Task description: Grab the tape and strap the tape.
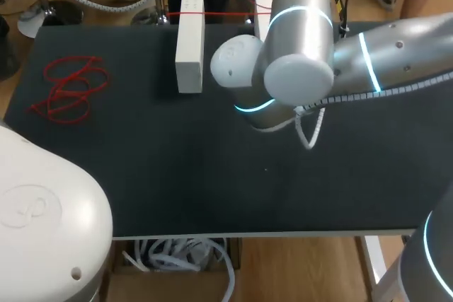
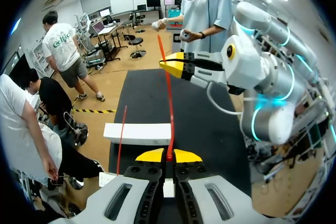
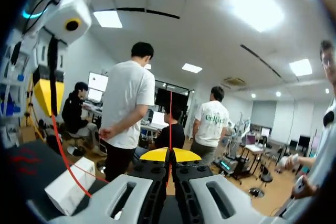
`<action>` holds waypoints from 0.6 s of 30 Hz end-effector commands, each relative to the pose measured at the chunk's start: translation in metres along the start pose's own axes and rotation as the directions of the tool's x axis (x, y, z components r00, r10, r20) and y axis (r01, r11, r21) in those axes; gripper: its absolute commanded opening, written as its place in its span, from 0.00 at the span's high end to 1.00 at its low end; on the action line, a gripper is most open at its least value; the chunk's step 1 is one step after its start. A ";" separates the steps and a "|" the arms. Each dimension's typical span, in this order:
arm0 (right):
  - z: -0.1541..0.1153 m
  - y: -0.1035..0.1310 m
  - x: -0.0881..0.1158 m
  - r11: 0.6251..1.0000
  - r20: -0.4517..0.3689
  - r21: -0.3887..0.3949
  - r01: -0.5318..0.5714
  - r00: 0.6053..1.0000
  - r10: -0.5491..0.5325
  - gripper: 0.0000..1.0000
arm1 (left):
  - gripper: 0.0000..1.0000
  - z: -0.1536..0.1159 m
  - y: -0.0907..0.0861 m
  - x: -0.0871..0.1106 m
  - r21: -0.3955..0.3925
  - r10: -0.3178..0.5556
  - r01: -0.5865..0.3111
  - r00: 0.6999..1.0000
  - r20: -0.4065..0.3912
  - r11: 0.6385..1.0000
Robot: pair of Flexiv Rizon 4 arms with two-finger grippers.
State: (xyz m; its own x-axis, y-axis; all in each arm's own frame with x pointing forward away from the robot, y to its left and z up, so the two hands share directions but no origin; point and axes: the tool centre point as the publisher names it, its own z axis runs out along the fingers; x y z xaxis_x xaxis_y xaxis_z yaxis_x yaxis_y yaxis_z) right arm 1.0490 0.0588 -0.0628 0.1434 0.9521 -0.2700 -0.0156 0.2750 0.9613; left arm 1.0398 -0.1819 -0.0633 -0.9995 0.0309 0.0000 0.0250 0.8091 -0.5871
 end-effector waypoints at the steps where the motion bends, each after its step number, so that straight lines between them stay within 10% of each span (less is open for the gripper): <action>1: 0.000 -0.001 -0.010 0.906 -0.083 -0.085 0.415 0.903 -0.422 1.00 | 1.00 -0.001 -0.001 0.001 -0.004 -0.001 0.001 1.000 0.001 1.000; 18: 0.002 -0.001 -0.013 0.890 -0.059 -0.083 0.449 0.889 -0.454 1.00 | 1.00 -0.001 -0.001 0.001 -0.004 -0.001 0.001 1.000 0.001 1.000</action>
State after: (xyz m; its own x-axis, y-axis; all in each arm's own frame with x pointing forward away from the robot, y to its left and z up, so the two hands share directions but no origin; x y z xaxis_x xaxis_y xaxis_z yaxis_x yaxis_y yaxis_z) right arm 1.0495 0.0471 -0.0621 0.0820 0.7299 -0.6787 -0.0350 0.6826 0.7299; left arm 1.0398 -0.1820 -0.0633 -0.9995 0.0309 0.0000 0.0250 0.8091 -0.5871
